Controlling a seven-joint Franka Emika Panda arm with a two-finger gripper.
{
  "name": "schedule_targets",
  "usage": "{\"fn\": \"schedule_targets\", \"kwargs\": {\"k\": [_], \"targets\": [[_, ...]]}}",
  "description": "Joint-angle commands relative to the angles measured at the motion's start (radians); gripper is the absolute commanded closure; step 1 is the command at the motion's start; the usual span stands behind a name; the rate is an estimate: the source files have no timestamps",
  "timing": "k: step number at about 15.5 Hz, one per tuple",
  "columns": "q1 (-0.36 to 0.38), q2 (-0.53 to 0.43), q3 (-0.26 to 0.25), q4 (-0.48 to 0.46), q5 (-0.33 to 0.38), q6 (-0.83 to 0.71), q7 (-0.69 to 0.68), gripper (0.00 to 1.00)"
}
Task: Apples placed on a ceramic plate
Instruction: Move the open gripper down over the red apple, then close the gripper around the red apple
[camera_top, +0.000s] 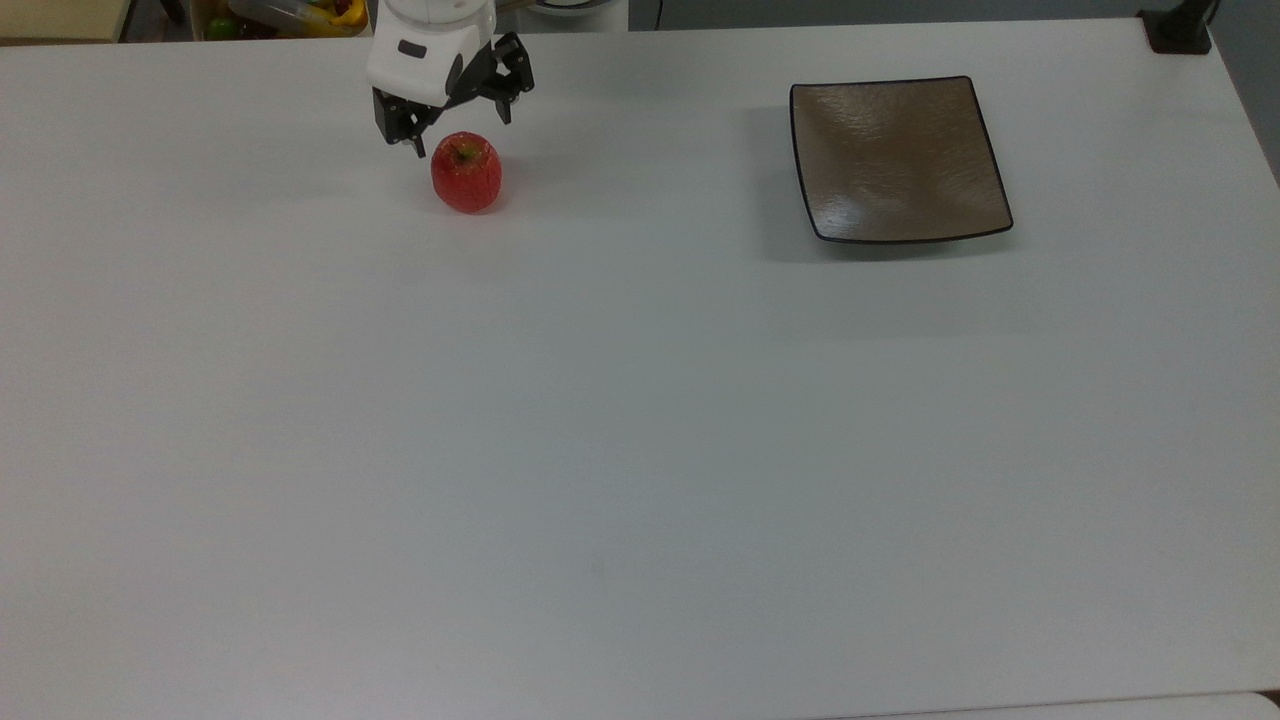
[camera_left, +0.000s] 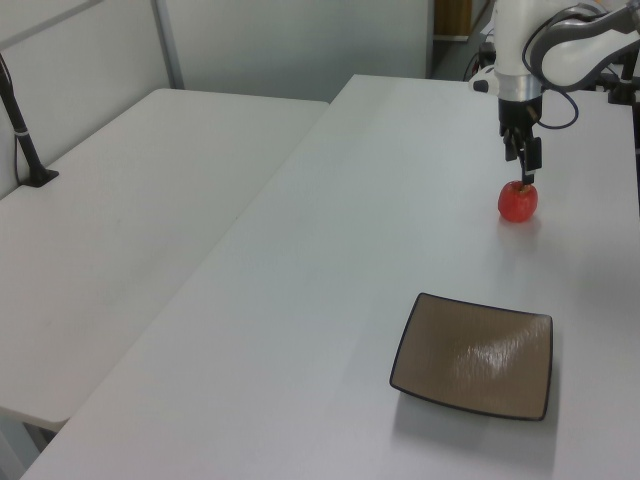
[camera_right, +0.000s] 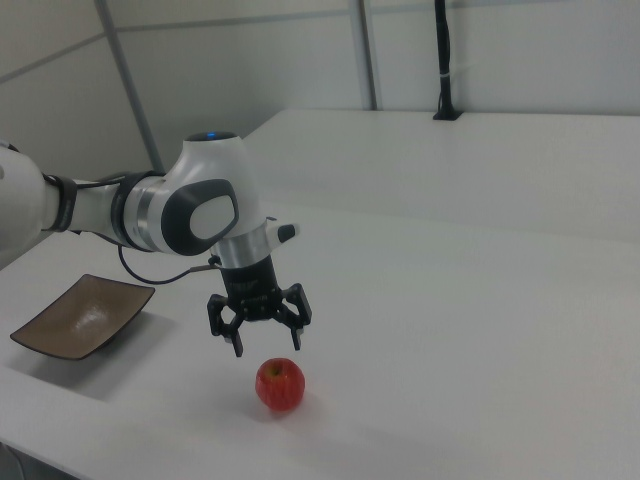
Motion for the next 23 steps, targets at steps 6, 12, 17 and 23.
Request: {"fn": "schedule_targets", "kwargs": {"k": [6, 12, 17, 23], "targets": [[-0.014, 0.056, -0.001, -0.112, -0.057, 0.181, -0.019, 0.00], [-0.023, 0.099, -0.001, -0.118, -0.070, 0.227, -0.018, 0.00], [-0.026, 0.098, -0.001, -0.118, -0.098, 0.227, -0.018, 0.45], [-0.025, 0.079, -0.001, -0.114, -0.100, 0.213, -0.008, 0.87]]}}
